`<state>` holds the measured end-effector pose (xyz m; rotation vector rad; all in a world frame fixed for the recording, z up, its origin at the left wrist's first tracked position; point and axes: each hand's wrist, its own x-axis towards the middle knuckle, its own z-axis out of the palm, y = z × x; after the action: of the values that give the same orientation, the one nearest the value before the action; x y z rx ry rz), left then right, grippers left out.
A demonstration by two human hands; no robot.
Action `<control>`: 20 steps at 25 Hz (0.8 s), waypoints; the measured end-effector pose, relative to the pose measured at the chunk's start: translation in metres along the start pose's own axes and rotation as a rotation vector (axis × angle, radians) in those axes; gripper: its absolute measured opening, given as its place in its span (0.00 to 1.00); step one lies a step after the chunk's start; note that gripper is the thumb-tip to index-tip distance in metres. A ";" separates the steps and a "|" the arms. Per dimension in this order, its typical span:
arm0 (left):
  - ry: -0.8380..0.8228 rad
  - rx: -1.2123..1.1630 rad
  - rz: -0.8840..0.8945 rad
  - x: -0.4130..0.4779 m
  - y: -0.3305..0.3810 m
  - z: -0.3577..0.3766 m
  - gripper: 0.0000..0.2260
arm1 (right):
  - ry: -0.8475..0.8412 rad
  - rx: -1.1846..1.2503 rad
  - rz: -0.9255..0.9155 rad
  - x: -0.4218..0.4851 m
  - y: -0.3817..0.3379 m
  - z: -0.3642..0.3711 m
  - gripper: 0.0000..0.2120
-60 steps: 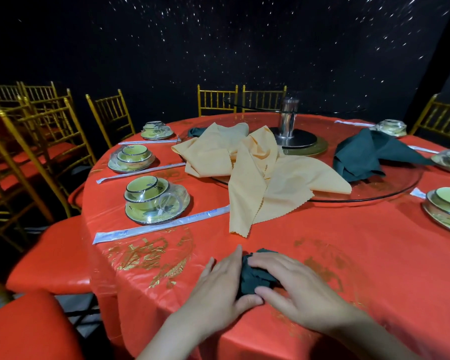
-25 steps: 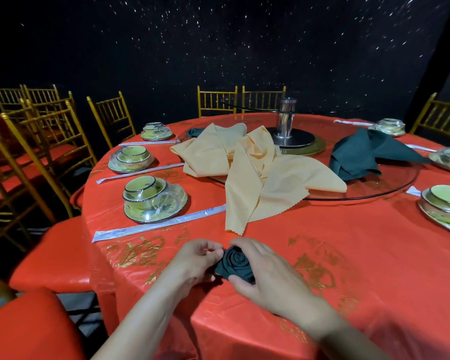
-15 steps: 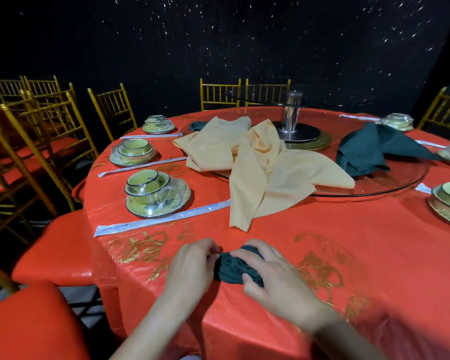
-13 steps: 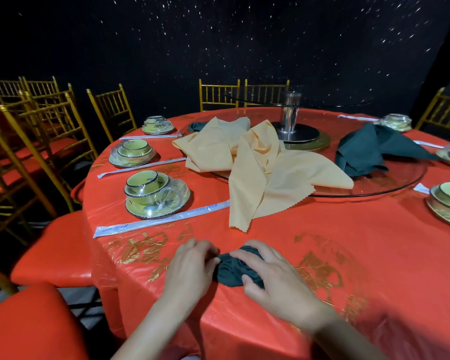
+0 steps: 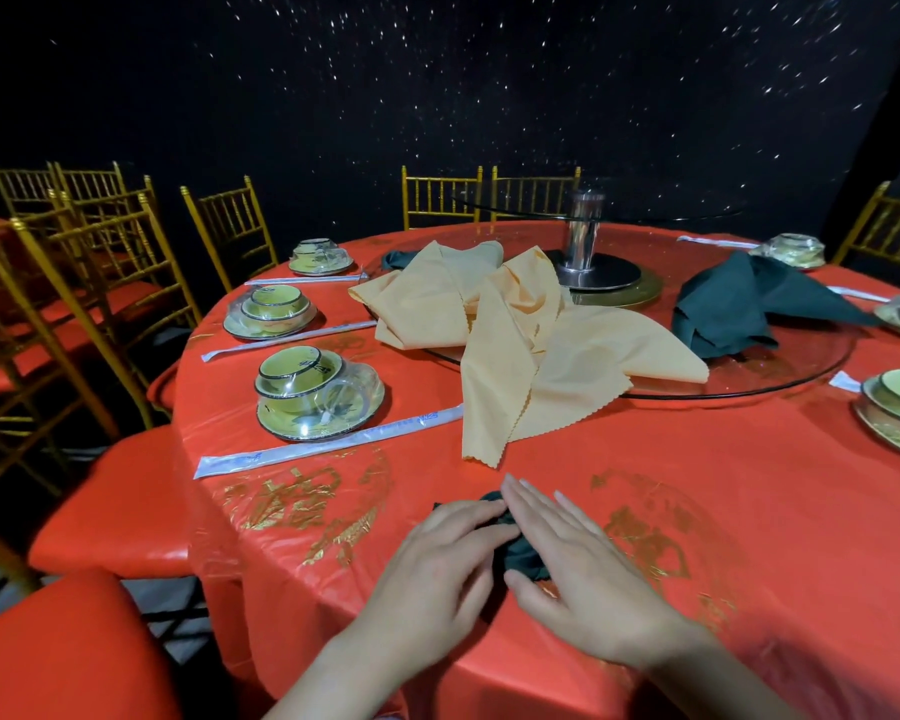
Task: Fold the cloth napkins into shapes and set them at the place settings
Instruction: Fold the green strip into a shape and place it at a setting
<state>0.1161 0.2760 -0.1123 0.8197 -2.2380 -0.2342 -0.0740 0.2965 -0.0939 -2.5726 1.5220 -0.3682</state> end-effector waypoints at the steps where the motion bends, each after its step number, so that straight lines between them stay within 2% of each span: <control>1: -0.002 -0.021 0.009 -0.001 -0.002 0.002 0.18 | 0.008 0.012 0.009 0.000 0.001 0.001 0.34; 4: 0.026 -0.132 -0.054 -0.004 -0.005 0.003 0.17 | 0.011 0.019 -0.009 0.000 0.002 0.004 0.33; 7: 0.159 -0.286 -0.213 0.002 0.002 -0.004 0.12 | 0.043 0.264 0.020 0.001 0.002 -0.004 0.29; 9: 0.232 -0.310 -0.267 0.010 0.004 -0.009 0.10 | 0.176 0.451 0.121 0.001 0.008 -0.008 0.24; 12: 0.246 -0.266 -0.402 0.019 -0.005 -0.020 0.09 | 0.339 0.460 0.328 0.000 0.026 -0.013 0.18; 14: 0.148 -0.273 -0.592 0.025 -0.014 -0.026 0.14 | 0.334 0.424 0.444 0.000 0.033 -0.018 0.13; 16: -0.066 -0.293 -0.761 0.031 -0.018 -0.027 0.19 | 0.231 0.338 0.545 0.002 0.031 -0.022 0.10; 18: -0.248 -0.280 -0.815 0.038 -0.016 -0.024 0.19 | 0.082 0.166 0.571 0.006 0.024 -0.020 0.11; 20: -0.330 -0.258 -0.830 0.046 -0.011 -0.024 0.19 | 0.046 0.152 0.585 0.010 0.016 -0.020 0.07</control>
<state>0.1135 0.2403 -0.0731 1.6103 -1.9575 -1.0850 -0.0891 0.2805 -0.0769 -1.8985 2.0668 -0.4455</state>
